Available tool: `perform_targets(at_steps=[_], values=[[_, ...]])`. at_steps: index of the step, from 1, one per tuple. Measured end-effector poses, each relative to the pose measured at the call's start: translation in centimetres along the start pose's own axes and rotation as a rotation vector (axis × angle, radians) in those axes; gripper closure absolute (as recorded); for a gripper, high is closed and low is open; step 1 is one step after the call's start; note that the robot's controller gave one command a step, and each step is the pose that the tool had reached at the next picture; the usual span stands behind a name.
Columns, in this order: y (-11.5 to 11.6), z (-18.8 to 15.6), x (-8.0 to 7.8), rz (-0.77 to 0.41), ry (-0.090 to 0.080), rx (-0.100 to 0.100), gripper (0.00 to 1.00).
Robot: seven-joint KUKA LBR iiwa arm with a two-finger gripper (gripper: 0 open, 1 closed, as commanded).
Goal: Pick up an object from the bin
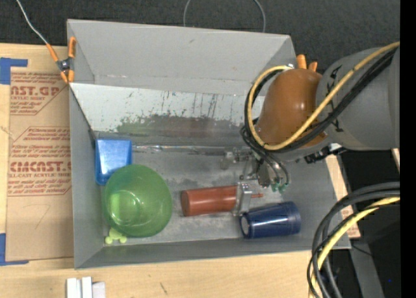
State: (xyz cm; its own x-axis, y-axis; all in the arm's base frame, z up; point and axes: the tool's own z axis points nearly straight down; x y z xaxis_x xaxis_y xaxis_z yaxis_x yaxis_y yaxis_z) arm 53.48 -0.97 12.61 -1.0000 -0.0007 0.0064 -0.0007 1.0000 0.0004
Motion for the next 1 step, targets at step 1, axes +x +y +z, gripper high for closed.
perform_targets(at_steps=[1], values=[[-0.01, -0.46, -0.17, 0.0, -0.007, 0.0, 0.0]])
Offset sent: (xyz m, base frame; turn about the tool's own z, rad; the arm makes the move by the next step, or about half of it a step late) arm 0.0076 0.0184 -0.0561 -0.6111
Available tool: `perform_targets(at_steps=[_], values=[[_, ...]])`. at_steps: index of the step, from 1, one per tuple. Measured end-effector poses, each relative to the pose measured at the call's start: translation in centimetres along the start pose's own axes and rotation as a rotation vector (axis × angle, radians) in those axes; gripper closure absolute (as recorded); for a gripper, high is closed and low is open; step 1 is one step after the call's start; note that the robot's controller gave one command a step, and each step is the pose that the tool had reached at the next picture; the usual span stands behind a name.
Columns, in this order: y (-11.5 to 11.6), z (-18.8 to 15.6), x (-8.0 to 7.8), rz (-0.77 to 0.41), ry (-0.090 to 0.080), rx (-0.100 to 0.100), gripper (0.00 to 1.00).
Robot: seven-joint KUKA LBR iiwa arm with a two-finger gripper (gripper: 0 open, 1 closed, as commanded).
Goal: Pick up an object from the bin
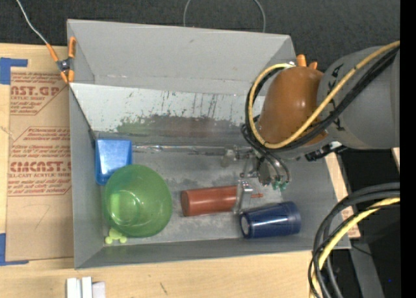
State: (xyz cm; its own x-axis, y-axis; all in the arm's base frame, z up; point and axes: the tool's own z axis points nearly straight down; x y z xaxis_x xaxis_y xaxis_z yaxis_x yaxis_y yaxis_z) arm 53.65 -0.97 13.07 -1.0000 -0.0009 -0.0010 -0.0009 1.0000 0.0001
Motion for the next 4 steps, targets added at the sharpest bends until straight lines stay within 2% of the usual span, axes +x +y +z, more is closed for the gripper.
perform_targets(at_steps=[1, 2, 3, 4], values=[[1.3, 4.0, -0.4, -0.413, 0.003, -0.002, 0.0], [1.1, 5.8, 1.6, -0.35, 0.001, -0.002, 0.0], [2.4, 6.1, 0.8, -0.79, 0.0, -0.005, 1.0], [2.4, 6.1, 0.8, -0.79, 0.001, -0.005, 1.0]])
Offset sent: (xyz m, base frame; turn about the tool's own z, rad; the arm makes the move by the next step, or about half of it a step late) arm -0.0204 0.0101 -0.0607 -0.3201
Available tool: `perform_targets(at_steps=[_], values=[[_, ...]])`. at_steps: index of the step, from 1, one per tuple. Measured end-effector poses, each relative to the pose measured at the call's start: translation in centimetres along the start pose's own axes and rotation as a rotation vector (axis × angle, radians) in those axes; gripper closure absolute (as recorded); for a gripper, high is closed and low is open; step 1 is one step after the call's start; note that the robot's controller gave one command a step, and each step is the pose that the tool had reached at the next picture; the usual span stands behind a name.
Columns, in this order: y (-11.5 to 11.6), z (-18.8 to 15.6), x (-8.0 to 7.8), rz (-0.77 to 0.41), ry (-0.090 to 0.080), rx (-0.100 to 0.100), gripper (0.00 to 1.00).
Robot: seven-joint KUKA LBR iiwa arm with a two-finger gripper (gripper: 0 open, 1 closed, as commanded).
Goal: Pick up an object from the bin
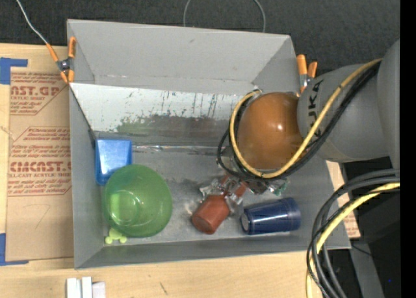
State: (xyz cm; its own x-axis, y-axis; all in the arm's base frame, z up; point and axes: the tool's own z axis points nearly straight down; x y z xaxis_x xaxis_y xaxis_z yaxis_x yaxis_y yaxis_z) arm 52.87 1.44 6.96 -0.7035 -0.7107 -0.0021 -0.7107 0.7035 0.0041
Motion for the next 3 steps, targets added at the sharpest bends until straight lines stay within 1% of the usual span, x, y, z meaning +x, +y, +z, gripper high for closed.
perform_targets(at_steps=[1, 2, 3], values=[[0.1, -9.6, 0.0, -0.054, 0.001, -0.004, 1.0], [-1.4, -3.2, 0.2, -0.029, -0.005, 0.002, 1.0], [-0.5, -8.0, 0.3, -0.015, 0.002, -0.006, 1.0]])
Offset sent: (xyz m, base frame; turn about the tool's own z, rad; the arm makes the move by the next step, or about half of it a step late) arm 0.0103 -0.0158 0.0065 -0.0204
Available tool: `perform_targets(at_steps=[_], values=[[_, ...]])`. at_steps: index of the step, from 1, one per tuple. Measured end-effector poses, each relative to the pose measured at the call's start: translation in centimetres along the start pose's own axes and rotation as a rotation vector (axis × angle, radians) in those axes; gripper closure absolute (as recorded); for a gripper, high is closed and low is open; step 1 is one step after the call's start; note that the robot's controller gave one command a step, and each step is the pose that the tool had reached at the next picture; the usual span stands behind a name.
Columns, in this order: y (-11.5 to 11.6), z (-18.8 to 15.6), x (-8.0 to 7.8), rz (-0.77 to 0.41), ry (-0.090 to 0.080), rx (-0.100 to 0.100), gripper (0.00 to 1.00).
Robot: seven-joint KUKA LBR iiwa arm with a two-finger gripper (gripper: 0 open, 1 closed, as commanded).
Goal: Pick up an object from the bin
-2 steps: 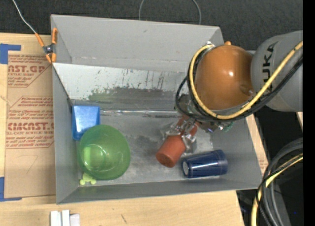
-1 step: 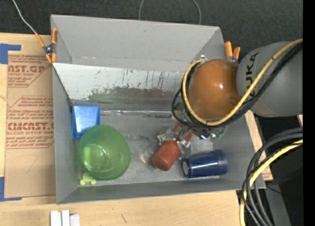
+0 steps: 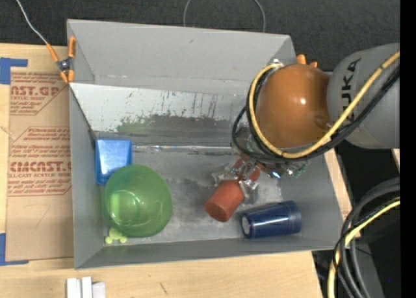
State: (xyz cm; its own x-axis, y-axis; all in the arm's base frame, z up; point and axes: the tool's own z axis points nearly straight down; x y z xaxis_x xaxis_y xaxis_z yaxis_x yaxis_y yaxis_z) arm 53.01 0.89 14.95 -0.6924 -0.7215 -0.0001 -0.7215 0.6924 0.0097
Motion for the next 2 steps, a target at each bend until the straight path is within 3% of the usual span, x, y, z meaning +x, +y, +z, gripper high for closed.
perform_targets(at_steps=[1, 2], values=[[1.11, 8.03, -4.55, -0.172, -0.009, 0.006, 1.0], [1.1, 8.03, -4.54, -0.172, -0.009, 0.006, 1.0]])
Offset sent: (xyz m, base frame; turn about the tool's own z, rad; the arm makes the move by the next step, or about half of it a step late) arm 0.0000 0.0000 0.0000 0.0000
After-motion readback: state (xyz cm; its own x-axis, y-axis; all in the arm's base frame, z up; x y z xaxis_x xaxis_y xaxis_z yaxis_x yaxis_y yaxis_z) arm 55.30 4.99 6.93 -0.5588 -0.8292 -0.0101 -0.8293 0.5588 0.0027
